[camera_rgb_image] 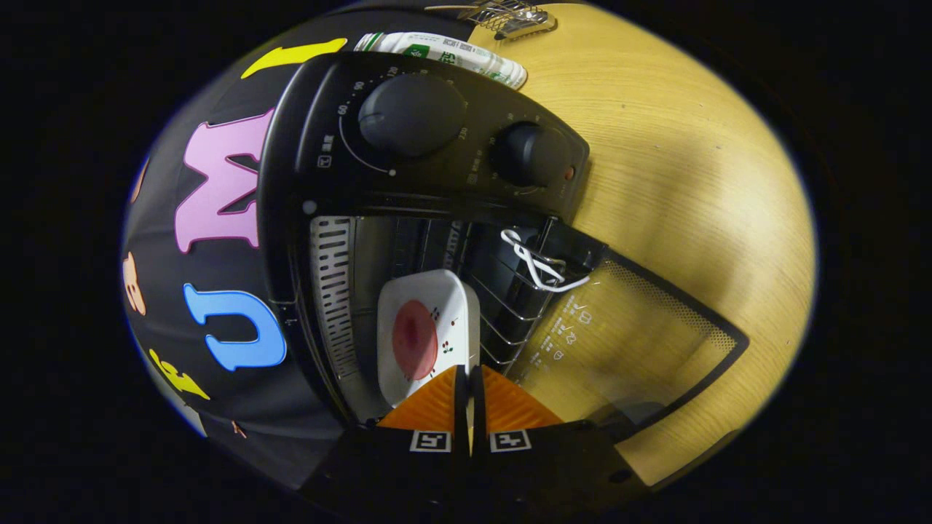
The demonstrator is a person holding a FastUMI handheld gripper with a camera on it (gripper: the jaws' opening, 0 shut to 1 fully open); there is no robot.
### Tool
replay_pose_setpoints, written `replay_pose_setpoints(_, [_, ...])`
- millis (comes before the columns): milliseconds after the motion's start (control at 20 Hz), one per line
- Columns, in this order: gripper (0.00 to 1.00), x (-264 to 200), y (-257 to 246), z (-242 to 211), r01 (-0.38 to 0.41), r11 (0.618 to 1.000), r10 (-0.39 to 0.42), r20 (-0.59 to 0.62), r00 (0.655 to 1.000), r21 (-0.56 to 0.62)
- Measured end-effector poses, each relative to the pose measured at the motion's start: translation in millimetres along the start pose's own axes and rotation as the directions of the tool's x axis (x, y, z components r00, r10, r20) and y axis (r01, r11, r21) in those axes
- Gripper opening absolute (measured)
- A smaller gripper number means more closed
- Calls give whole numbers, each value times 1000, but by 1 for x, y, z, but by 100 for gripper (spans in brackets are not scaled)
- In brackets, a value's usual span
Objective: Open the toaster oven, put the food inside, and close the toaster oven door.
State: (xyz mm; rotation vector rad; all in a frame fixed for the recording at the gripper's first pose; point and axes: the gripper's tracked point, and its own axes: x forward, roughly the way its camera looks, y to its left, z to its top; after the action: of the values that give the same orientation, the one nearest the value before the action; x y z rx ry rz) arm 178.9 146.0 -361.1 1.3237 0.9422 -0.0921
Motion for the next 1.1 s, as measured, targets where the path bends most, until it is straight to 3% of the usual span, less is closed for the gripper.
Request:
replay_pose_setpoints(250, [5, 14, 14, 23, -15, 999, 9, 161, 987, 40])
replay_pose_setpoints(500, [9, 26, 26, 24, -71, 992, 52, 164, 985, 107])
replay_pose_setpoints(700, [36, 13, 36, 5, -112, 990, 103, 109, 989, 84])
replay_pose_setpoints(750, [67, 5, 36, 0, -118, 991, 112, 89, 990, 67])
replay_pose_setpoints(800, [73, -1, 36, -8, -125, 991, 122, 72, 990, 43])
replay_pose_setpoints(900, [96, -19, 32, -19, -122, 993, 122, 59, 991, -5])
replay_pose_setpoints(1100, [99, -48, 24, -38, -104, 989, 107, 23, 994, -107])
